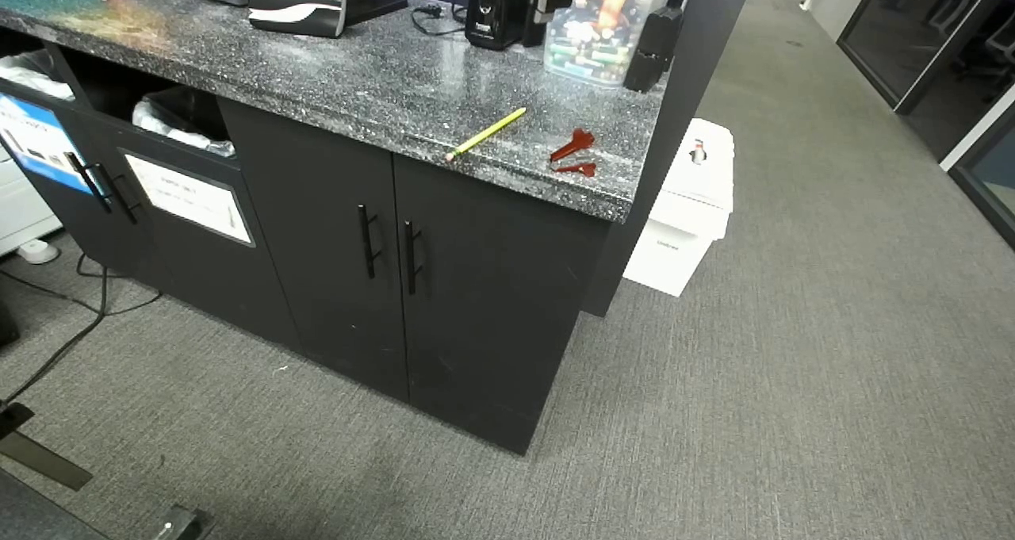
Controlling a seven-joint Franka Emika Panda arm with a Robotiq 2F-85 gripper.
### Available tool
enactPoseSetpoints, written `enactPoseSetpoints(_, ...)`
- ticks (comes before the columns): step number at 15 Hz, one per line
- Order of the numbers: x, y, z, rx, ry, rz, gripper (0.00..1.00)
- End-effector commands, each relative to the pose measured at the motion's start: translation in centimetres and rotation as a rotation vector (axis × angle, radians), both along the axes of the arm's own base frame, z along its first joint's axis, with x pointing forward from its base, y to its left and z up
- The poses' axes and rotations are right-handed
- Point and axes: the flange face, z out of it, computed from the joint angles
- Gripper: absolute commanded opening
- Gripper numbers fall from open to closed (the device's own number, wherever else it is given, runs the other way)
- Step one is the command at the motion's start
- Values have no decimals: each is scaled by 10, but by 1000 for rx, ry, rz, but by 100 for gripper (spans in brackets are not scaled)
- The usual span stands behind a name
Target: Move the pencil to the left
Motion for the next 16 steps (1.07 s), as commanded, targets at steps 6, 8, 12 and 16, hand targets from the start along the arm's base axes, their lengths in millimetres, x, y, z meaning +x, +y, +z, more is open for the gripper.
enactPoseSetpoints(6,10,-14,-51,-39,-30,-18,100)
enactPoseSetpoints(8,10,-11,-65,-34,-22,-11,100)
enactPoseSetpoints(12,9,-3,-88,-23,6,-8,100)
enactPoseSetpoints(16,8,4,-103,-23,23,11,100)
